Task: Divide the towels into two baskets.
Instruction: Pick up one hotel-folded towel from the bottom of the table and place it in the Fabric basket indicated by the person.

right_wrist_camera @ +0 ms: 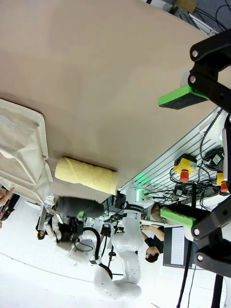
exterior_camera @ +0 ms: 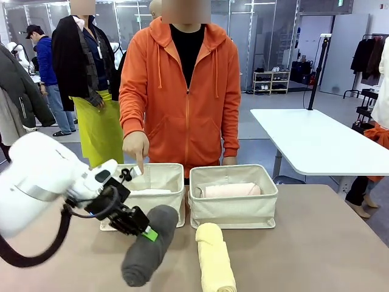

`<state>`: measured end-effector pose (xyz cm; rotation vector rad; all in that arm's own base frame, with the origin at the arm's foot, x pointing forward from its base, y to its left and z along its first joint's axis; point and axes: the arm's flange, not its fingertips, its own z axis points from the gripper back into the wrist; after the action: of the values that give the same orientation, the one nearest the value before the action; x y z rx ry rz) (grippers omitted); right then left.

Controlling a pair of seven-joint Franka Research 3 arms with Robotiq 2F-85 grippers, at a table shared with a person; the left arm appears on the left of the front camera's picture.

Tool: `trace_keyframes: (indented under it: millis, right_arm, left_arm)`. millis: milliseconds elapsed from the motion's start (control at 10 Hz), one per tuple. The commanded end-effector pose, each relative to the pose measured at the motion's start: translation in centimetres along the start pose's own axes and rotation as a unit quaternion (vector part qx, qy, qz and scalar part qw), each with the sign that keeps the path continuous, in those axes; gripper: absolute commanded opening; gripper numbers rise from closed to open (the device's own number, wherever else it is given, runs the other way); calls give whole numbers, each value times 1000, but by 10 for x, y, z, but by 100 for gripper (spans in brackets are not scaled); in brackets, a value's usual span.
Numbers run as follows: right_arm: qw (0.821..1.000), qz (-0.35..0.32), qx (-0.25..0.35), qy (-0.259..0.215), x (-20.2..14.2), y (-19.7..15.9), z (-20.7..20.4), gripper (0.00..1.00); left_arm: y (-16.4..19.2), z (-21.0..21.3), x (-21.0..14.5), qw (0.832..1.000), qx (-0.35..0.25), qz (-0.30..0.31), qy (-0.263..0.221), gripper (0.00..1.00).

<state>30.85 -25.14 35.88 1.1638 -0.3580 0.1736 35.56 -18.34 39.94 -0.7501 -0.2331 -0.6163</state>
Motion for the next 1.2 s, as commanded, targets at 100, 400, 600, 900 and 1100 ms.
trace_keyframes:
  millis: [100,400,600,900,1100]
  right_arm:
    - [1000,-2,0,7,-3,4,0,100]
    - [1000,-2,0,7,-3,4,0,100]
    - [1000,-2,0,7,-3,4,0,100]
    - [1000,-2,0,7,-3,4,0,100]
    - [1000,-2,0,7,-3,4,0,100]
  left_arm:
    - [-37,66,-15,980,-8,-194,45,26]
    - [-53,92,-7,913,41,-373,162,26]
    - [-56,97,-13,877,30,-428,215,26]
    - [-59,91,-14,878,40,-428,212,26]
    - [-59,91,-14,878,40,-428,212,26]
